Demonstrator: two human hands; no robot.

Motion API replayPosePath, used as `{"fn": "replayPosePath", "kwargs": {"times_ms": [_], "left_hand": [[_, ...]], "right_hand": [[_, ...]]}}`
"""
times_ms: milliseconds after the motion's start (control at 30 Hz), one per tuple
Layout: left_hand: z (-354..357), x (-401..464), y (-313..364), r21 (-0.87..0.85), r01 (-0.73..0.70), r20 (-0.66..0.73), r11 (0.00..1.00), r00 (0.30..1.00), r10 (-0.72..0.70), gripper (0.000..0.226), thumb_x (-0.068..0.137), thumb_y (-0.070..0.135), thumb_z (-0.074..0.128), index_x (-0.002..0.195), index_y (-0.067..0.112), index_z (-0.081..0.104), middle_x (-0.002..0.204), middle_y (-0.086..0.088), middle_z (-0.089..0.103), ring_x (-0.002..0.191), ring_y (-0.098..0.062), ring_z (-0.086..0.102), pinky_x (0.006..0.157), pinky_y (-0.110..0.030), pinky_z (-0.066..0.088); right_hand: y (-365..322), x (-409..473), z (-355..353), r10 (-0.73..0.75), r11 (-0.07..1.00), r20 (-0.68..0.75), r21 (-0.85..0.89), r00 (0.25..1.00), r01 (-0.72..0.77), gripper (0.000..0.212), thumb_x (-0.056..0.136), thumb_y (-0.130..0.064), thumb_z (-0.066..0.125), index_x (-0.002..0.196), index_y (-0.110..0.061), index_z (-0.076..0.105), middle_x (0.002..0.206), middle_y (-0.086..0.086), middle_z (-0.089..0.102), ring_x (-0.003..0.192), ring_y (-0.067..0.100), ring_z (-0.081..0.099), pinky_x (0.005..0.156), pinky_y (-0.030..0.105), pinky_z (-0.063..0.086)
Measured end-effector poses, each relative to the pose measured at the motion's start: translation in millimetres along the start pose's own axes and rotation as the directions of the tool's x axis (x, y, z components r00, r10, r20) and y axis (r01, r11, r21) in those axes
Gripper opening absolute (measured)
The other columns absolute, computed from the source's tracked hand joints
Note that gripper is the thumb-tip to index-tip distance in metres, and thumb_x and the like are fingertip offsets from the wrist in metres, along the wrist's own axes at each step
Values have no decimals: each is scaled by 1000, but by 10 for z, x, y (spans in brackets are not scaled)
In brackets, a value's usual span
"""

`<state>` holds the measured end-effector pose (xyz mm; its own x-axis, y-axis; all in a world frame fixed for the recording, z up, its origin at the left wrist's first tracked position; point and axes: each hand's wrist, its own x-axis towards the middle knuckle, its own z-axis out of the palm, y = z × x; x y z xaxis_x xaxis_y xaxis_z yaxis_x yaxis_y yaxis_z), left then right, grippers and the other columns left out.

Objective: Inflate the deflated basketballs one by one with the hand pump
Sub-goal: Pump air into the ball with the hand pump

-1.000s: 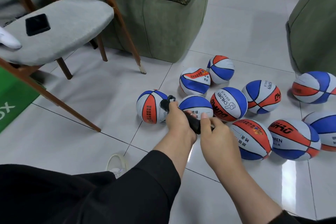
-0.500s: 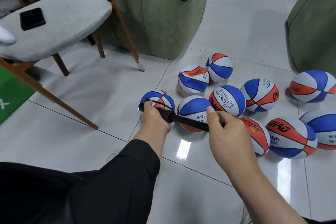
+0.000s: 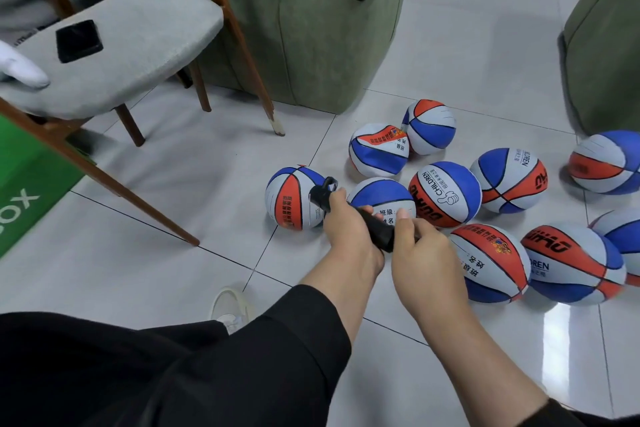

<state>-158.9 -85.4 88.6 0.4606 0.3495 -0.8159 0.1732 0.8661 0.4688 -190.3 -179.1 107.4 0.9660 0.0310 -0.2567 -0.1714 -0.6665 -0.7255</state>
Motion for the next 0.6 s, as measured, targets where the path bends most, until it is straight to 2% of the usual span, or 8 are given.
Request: {"fn": "replayPosePath", "kwargs": {"times_ms": [67, 167, 267, 367, 433, 533, 600], "left_hand": [[-70, 54, 83, 14, 4, 9, 1000, 1000, -4, 30, 98, 39, 62, 88, 11, 58, 58, 0, 53, 49, -16, 52, 55, -26, 51], [-202, 197, 143, 61, -16, 5, 998, 1000, 16, 35, 97, 44, 62, 95, 9, 59, 55, -1, 57, 49, -17, 57, 61, -31, 57], [-267, 293, 205, 121, -45, 13, 992, 999, 44, 41, 99, 51, 62, 109, 11, 60, 80, -9, 66, 71, -23, 67, 84, -43, 63], [-276, 332, 306, 123, -56, 47, 991, 998, 51, 36, 100, 46, 63, 119, 15, 58, 96, -14, 68, 82, -29, 71, 90, -49, 61], [-289, 348, 357, 114, -56, 48, 992, 998, 51, 36, 100, 43, 64, 120, 14, 58, 94, -15, 69, 80, -31, 72, 88, -50, 62], [-321, 383, 469, 57, -55, 26, 997, 998, 54, 34, 100, 40, 65, 120, 13, 60, 83, -11, 68, 67, -26, 70, 73, -43, 63], [-313, 404, 564, 52, -60, 19, 997, 998, 59, 35, 99, 38, 66, 125, 15, 61, 82, -9, 70, 64, -21, 68, 66, -38, 61]], "right_hand": [[22, 3, 52, -13, 1000, 93, 4, 996, 12, 45, 100, -60, 37, 102, -25, 65, 91, 0, 69, 90, 26, 64, 79, 43, 54], [50, 18, 94, -31, 996, 234, 91, 972, 10, 29, 98, -53, 53, 107, -31, 70, 93, -10, 71, 87, 22, 68, 81, 48, 59], [42, 107, 26, -26, 991, 287, 134, 958, -13, 15, 96, -38, 65, 105, -29, 73, 87, -5, 70, 78, 20, 68, 75, 47, 62], [-22, 183, -59, -9, 974, 315, 218, 949, -63, 20, 95, -32, 69, 113, -23, 70, 93, 2, 69, 74, 22, 69, 65, 37, 63], [-61, 201, -76, -18, 951, 307, 300, 951, -79, 26, 94, -35, 71, 118, -24, 67, 94, 2, 67, 72, 24, 70, 64, 34, 63], [-95, 208, -46, -55, 957, 299, 287, 953, -35, 22, 96, -41, 67, 111, -26, 68, 86, 2, 69, 57, 14, 64, 58, 29, 59], [-115, 216, -39, -72, 963, 251, 269, 965, 2, 21, 96, -46, 64, 106, -28, 71, 76, 3, 70, 54, 12, 59, 61, 36, 54]]}}
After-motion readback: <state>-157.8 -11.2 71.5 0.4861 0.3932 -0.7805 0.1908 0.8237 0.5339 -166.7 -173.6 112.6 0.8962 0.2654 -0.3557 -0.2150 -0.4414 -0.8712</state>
